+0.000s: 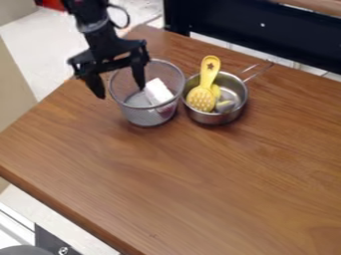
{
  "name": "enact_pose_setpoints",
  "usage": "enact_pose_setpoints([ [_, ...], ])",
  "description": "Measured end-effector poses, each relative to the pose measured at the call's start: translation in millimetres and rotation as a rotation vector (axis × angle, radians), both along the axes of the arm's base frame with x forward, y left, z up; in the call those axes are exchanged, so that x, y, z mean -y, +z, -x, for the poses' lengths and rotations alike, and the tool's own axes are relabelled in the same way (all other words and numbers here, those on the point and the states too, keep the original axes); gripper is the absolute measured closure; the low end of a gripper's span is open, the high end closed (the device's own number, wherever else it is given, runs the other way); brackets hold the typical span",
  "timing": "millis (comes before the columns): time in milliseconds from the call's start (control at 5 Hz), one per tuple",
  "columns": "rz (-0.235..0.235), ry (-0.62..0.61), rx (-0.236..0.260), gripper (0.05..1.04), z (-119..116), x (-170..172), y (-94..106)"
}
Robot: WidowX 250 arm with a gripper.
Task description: Move the silver basket to the left side of the table
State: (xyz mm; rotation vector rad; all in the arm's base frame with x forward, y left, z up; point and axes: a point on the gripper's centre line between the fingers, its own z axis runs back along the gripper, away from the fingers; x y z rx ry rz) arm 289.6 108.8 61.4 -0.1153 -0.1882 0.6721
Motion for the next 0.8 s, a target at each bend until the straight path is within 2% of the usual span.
enact_pose_setpoints([
  [200, 0.004, 0.022, 0.008, 0.085, 2, 3, 12.3],
  [400, 0.028, 0.005, -0.001, 0.085, 8, 11, 25.9],
  [600, 0.032, -0.046, -0.004, 0.085, 15, 26, 41.8],
  [800, -0.008, -0.128, -0.046, 0.085, 25, 52, 38.6],
])
